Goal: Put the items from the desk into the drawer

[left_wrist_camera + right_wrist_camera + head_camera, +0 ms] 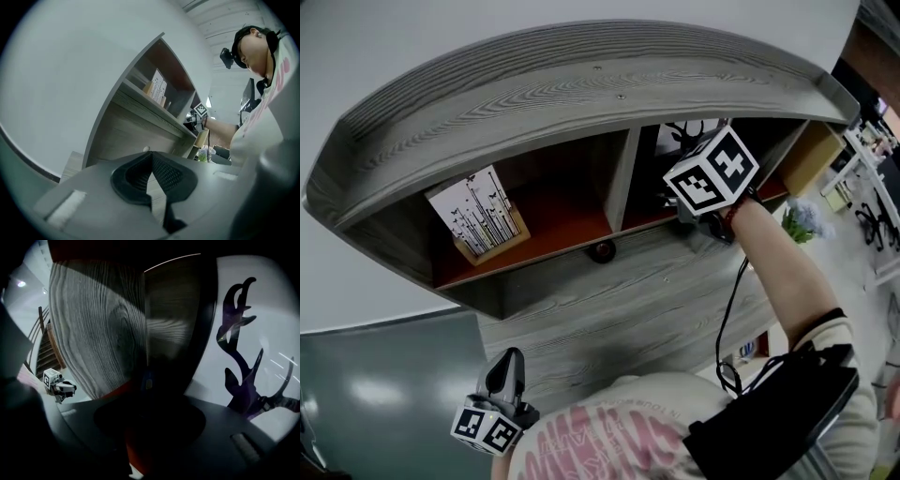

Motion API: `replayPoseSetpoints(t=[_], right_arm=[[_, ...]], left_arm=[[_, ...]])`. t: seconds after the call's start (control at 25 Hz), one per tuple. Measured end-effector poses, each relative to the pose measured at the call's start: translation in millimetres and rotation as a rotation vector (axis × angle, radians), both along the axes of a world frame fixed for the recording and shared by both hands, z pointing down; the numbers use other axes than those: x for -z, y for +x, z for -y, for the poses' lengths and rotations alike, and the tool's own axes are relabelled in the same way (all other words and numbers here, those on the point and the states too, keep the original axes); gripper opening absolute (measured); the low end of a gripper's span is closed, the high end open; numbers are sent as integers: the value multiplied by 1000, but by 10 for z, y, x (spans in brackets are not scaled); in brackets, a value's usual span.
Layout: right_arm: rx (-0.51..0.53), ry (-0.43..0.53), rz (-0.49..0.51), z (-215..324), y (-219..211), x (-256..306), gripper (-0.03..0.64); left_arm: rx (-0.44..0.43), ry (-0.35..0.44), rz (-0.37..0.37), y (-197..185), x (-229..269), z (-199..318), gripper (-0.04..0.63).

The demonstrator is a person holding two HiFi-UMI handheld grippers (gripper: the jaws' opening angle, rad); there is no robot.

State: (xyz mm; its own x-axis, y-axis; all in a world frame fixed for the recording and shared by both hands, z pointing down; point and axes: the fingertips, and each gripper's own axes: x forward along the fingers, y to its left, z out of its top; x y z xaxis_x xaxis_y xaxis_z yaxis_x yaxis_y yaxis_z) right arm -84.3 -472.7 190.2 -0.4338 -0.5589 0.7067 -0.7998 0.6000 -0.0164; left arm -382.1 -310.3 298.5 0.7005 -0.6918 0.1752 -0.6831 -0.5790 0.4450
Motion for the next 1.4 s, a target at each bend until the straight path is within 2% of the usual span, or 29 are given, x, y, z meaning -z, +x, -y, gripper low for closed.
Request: replayPoseSetpoints(t=[0.12, 0.48, 0.8, 0.92, 1.04, 1.16, 1.4], right_arm=[[8, -6, 0, -10, -22, 5, 143], [-28, 53, -48, -72, 50, 32, 138], [-105, 123, 14, -322, 274, 224, 137], [-150, 155, 47, -537, 386, 288, 137], [-217, 202, 127, -827, 538, 347, 137], [-286, 250, 222, -1179, 674, 363, 137], [-405, 317, 336, -1912, 884, 279, 137]], left_arm=[[0, -1, 0, -1, -14, -9, 20], [-5, 6, 5, 6, 8, -41, 20], [-59, 8, -3, 110, 31, -78, 20], [-100, 7, 2, 198, 26, -92, 20], [-158, 8, -1, 369, 32, -109, 20], [-244, 10, -7, 630, 38, -148, 20], [-433, 7, -17, 1194, 15, -248, 20]])
